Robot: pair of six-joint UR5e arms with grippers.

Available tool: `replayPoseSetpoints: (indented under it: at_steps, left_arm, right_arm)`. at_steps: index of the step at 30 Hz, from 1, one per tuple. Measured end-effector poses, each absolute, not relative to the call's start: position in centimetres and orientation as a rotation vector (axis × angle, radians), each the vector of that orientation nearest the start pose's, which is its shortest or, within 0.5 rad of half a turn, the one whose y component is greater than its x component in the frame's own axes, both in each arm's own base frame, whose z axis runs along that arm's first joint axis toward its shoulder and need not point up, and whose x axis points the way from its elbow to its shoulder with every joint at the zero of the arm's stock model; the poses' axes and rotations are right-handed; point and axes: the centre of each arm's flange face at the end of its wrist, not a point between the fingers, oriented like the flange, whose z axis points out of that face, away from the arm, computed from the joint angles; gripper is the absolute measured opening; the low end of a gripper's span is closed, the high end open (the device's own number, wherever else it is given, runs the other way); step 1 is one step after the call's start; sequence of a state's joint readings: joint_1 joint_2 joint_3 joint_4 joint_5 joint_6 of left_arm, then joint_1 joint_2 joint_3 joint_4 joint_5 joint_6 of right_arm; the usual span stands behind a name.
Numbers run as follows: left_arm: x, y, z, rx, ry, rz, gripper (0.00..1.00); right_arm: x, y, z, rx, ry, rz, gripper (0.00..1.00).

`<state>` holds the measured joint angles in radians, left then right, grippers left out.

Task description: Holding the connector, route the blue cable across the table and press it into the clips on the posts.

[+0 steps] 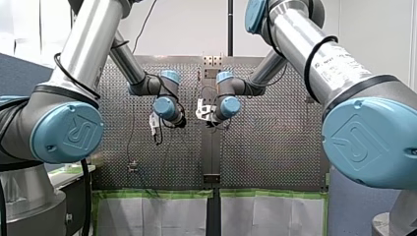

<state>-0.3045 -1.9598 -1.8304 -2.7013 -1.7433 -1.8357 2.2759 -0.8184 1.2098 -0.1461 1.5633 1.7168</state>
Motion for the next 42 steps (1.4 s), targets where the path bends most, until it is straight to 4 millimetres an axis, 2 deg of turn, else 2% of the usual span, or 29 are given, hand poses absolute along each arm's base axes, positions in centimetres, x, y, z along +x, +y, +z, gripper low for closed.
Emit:
replayPoseSetpoints:
  at_steps: [7,15,17,18,19,20,21,22,23,24,25,26,30,35,42]
  left_arm:
    - [50.6,-28.3,19.3,-0.103,1.782,-0.241,1.00]
    - [50.8,-28.3,19.2,-0.117,1.779,-0.224,1.00]
    - [50.8,-28.4,19.2,-0.120,1.778,-0.220,0.78]
    - [50.8,-28.4,19.2,-0.121,1.779,-0.219,0.78]
    - [50.7,-28.4,19.2,-0.121,1.779,-0.217,0.60]
    - [50.7,-28.4,19.2,-0.122,1.779,-0.215,0.48]
    - [50.7,-28.4,19.2,-0.124,1.779,-0.213,0.48]
    - [50.7,-28.3,19.2,-0.126,1.779,-0.208,0.35]
    - [50.7,-28.3,19.2,-0.128,1.779,-0.206,0.15]
    - [50.7,-28.3,19.2,-0.129,1.780,-0.204,0.15]
    - [50.6,-28.3,19.2,-0.131,1.781,-0.202,0.04]
    - [50.6,-28.3,19.2,-0.131,1.782,-0.201,0.00]
    - [50.7,-28.3,19.3,-0.140,1.782,-0.204,0.00]
    - [50.9,-28.6,20.1,-0.139,1.775,-0.210,0.00]
    - [50.4,-29.1,22.7,-0.144,1.748,-0.230,0.00]
  right_arm:
    - [57.2,-46.6,20.2,-2.525,1.392,-2.111,0.00]
    - [57.2,-46.7,20.3,-2.525,1.392,-2.112,0.00]
    - [57.2,-46.7,20.2,-2.525,1.392,-2.112,0.00]
    - [57.2,-46.7,20.2,-2.525,1.392,-2.112,0.00]
    - [57.2,-46.7,20.2,-2.526,1.391,-2.112,0.00]
    - [57.2,-46.7,20.3,-2.526,1.390,-2.113,0.00]
    - [57.2,-46.7,20.3,-2.527,1.390,-2.113,0.00]
    - [57.2,-46.7,20.3,-2.528,1.389,-2.113,0.00]
    - [57.2,-46.7,20.3,-2.529,1.388,-2.114,0.00]
    - [57.2,-46.7,20.3,-2.529,1.387,-2.114,0.00]
    - [57.2,-46.7,20.3,-2.529,1.387,-2.114,0.00]
    - [57.2,-46.6,20.3,-2.529,1.386,-2.114,0.00]
    - [57.2,-46.6,20.8,-2.526,1.381,-2.122,0.00]
    - [57.0,-46.5,22.8,-2.502,1.375,-2.161,0.00]
    - [56.4,-45.9,26.1,-2.489,1.376,-2.174,0.00]
